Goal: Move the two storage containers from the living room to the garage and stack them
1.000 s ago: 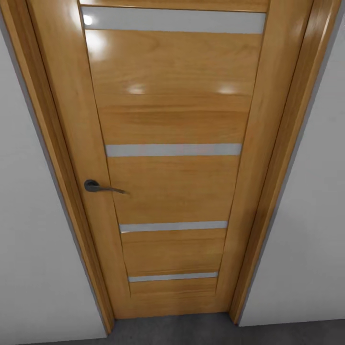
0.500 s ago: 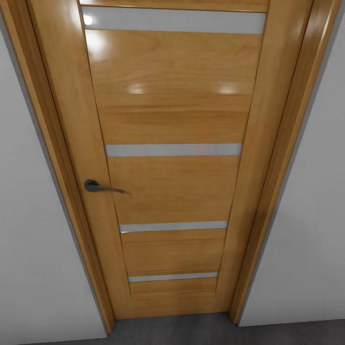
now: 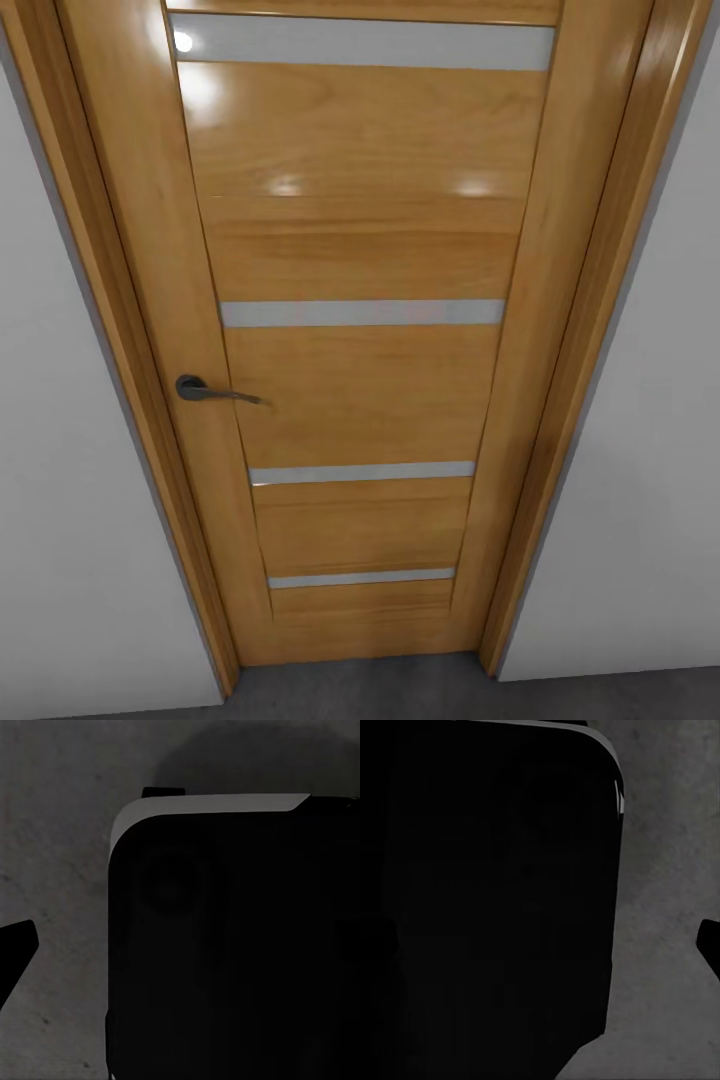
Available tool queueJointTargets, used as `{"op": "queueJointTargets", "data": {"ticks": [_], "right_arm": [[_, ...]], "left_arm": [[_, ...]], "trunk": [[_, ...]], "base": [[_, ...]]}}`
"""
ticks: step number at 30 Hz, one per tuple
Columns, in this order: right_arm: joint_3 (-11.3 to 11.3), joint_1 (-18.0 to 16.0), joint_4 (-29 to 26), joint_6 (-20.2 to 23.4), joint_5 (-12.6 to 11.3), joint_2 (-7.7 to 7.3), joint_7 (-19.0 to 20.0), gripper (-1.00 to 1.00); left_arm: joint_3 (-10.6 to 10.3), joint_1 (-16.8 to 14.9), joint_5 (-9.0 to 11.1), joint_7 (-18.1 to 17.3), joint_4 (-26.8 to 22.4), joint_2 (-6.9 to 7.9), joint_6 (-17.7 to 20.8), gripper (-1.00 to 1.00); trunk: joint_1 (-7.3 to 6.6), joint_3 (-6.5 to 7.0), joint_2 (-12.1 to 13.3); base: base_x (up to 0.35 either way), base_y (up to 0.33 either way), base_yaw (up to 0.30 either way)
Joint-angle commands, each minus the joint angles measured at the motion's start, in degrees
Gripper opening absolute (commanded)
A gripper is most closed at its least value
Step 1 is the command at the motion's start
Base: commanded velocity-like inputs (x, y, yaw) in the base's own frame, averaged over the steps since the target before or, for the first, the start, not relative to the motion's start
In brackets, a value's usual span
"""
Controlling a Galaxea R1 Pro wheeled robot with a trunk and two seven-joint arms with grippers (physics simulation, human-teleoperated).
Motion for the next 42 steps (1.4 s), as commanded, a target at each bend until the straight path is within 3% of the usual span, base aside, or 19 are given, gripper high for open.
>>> {"op": "queueJointTargets", "data": {"ticks": [1,20,25,27,30,33,38,42], "right_arm": [[0.0,0.0,0.0,0.0,0.0,0.04,0.0,1.0],[0.2,0.0,-0.1,0.3,0.3,0.03,0.2,1.0],[0.1,-0.1,-2.5,0.4,0.8,-0.06,0.3,1.0],[0.1,-0.1,-6.3,1.0,1.5,-0.04,0.3,1.0],[0.1,-0.2,-13.9,4.1,4.7,0.04,0.5,1.0],[0.0,-0.2,-24.9,12.0,8.8,0.35,0.8,1.0],[-0.1,-0.8,-37.1,22.1,10.8,0.64,1.0,1.0],[-0.1,-3.4,-40.4,25.7,11.0,0.78,1.0,1.0]], "left_arm": [[0.0,0.0,0.2,0.0,0.0,-0.01,-0.2,1.0],[0.0,0.0,0.2,0.0,0.0,-0.01,-0.2,1.0],[0.4,0.0,0.2,0.0,-0.1,-0.02,-0.2,1.0],[0.8,0.0,0.2,0.0,-0.1,-0.01,-0.2,1.0],[1.7,0.0,0.2,0.0,-0.1,-0.01,-0.2,1.0],[2.7,0.0,0.1,0.0,-0.1,-0.01,-0.2,1.0],[3.2,0.0,0.1,0.0,-0.1,-0.01,-0.2,1.0],[3.3,0.0,0.1,0.0,-0.1,0.0,-0.2,1.0]], "trunk": [[0.0,-0.04,0.0],[0.0,-0.04,0.0],[0.0,-0.04,0.0],[0.0,-0.04,0.0],[0.0,-0.04,0.0],[0.0,-0.04,0.0],[0.0,-0.04,0.0],[0.0,-0.04,0.0]], "base": [[0.0,0.0,0.0],[0.0,0.0,0.0],[0.0,0.0,0.0],[0.0,0.0,0.0],[0.0,0.0,0.0],[0.0,0.0,0.0],[0.0,0.0,0.0],[0.0,0.0,0.0]]}}
